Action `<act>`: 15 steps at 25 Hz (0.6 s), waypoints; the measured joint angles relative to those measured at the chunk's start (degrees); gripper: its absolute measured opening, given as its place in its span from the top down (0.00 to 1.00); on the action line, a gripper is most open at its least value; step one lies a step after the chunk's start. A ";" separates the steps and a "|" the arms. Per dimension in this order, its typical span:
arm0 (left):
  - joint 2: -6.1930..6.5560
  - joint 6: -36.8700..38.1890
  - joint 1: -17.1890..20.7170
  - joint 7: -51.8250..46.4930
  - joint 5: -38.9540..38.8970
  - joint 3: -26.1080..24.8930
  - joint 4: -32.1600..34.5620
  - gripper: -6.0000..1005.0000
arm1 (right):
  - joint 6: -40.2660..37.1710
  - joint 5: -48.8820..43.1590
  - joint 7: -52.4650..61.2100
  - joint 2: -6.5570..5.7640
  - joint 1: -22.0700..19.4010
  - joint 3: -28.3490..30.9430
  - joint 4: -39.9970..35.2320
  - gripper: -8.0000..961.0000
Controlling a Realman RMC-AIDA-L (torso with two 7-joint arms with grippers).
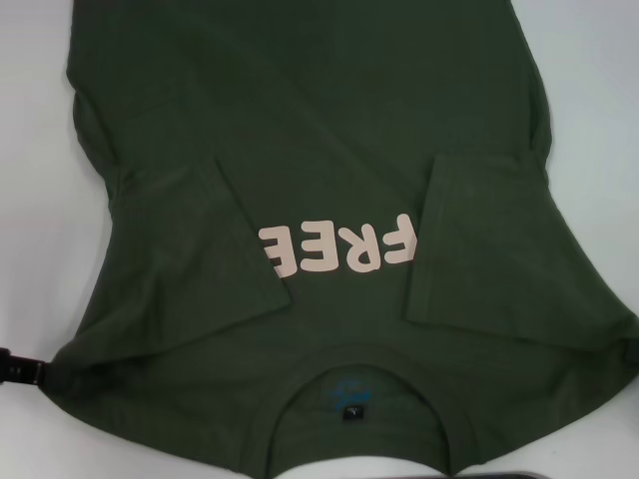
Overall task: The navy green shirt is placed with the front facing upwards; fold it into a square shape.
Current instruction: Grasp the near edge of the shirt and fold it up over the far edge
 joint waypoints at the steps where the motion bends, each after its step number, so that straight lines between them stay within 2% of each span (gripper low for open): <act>1: -0.05 0.44 -0.14 0.28 -0.04 -0.06 -0.05 0.95 | -0.30 0.00 -0.19 0.04 0.35 -0.03 0.02 0.95; 11: -0.11 2.04 -0.11 1.02 -0.07 -0.26 0.75 0.95 | -1.58 0.00 -0.31 -0.09 0.75 0.41 0.01 0.95; 15: 0.18 1.91 -0.23 1.11 -0.06 -0.28 0.79 0.95 | -2.16 0.20 -0.78 0.27 -0.18 0.87 0.00 0.95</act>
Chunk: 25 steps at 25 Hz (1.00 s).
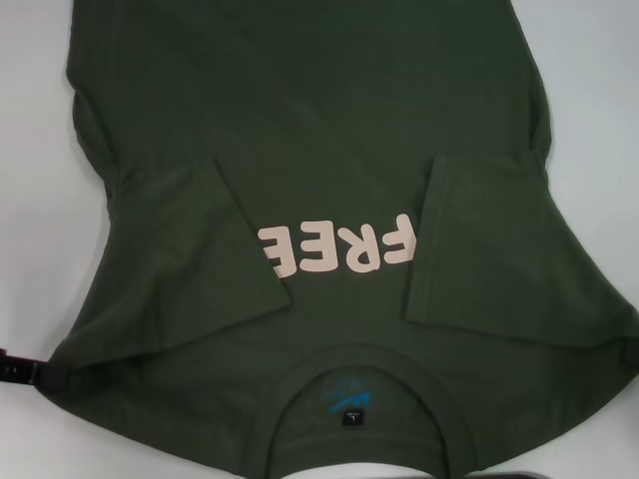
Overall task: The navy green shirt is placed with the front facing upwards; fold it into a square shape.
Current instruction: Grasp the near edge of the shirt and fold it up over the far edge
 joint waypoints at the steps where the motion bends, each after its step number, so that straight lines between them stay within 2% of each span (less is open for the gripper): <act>1: 0.06 -0.10 -0.13 0.03 0.05 0.00 0.00 0.95 | -0.07 0.03 -0.27 0.14 -0.26 0.30 0.00 0.95; 10: 0.21 -0.44 -0.41 0.25 0.09 -0.12 0.17 0.95 | -0.17 -0.05 -1.07 0.58 -0.84 1.58 0.00 0.95; 15: -0.06 -0.81 -1.42 0.27 -0.16 -3.15 0.20 0.95 | -0.12 0.24 -1.09 0.01 1.28 2.27 0.01 0.95; 20: -0.12 -0.49 -4.25 0.35 -2.04 -8.27 0.13 0.95 | 0.31 0.36 -0.95 -1.05 5.56 2.80 0.00 0.95; 25: 0.06 -3.00 -8.29 0.18 -5.77 -8.76 -0.35 0.95 | 2.09 0.36 0.58 -1.86 10.86 2.50 -0.03 0.95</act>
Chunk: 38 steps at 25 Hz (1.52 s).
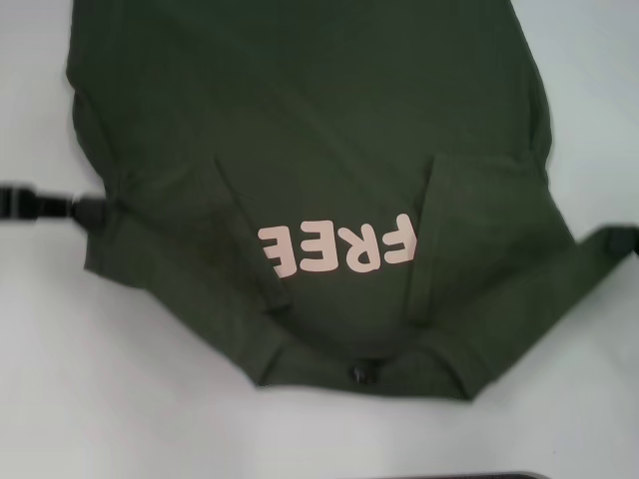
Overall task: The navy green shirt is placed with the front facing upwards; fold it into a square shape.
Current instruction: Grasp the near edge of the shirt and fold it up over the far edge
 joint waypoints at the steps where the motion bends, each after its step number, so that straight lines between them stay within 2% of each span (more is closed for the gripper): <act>1: 0.01 -1.43 -1.27 -0.21 -0.31 -0.03 -0.14 0.95 | 0.73 -0.05 0.56 -0.17 1.20 -0.10 0.00 0.95; 10: -0.86 -10.18 -10.27 -0.35 -0.40 0.73 -2.16 0.94 | 7.34 -0.17 4.42 -0.63 11.07 -2.85 0.04 0.95; 16: -1.62 -14.80 -14.15 -0.34 -0.68 0.23 -2.18 0.94 | 11.41 -0.02 5.65 -0.63 16.32 -5.13 0.04 0.95; 22: -1.66 -19.12 -15.73 -0.57 -4.16 0.38 -2.00 0.94 | 14.68 1.00 6.05 -0.54 20.01 -5.86 0.04 0.95; 30: -0.84 -23.79 -16.39 -1.27 -7.72 0.37 -1.93 0.94 | 20.70 3.24 8.00 -1.30 22.94 -10.17 -0.03 0.95; 38: -1.33 -29.63 -16.43 -1.33 -8.81 0.41 -1.94 0.94 | 26.17 3.87 8.79 -1.15 24.30 -13.51 0.07 0.95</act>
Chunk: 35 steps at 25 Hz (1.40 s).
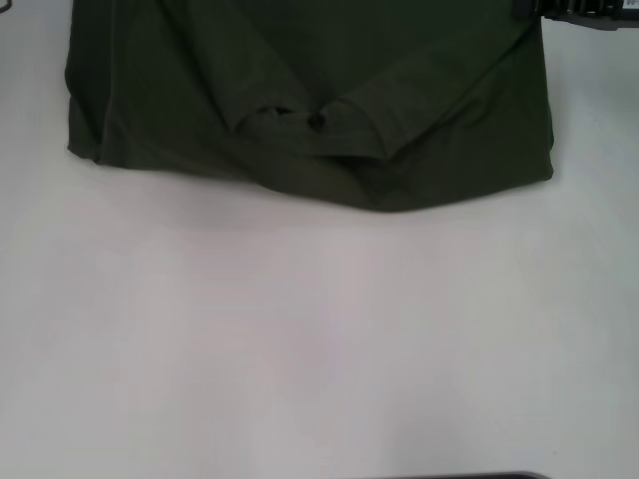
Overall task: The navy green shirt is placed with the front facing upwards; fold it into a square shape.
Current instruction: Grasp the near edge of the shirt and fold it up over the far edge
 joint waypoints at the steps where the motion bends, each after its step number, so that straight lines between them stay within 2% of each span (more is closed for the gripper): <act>1: -0.16 -0.72 0.00 0.00 0.00 0.05 0.00 0.94 | 0.49 -0.01 0.14 0.06 0.10 -0.36 0.02 0.95; 6: -0.87 -3.76 0.09 0.24 0.00 0.09 -0.35 0.94 | 3.28 0.46 0.34 0.61 0.43 -2.39 0.48 0.95; 7: -1.46 -5.27 0.15 0.48 0.09 0.14 -0.40 0.94 | 3.92 0.62 0.29 0.66 0.53 -2.81 0.85 0.95; 11: -1.89 -7.26 0.18 0.55 0.20 0.68 -0.40 0.94 | 6.14 0.77 -0.04 0.84 0.99 -4.03 1.55 0.95; 35: -2.12 -10.78 -0.03 -0.58 -0.64 0.88 -0.12 0.93 | 14.08 1.24 0.34 0.16 3.37 -8.04 0.85 0.95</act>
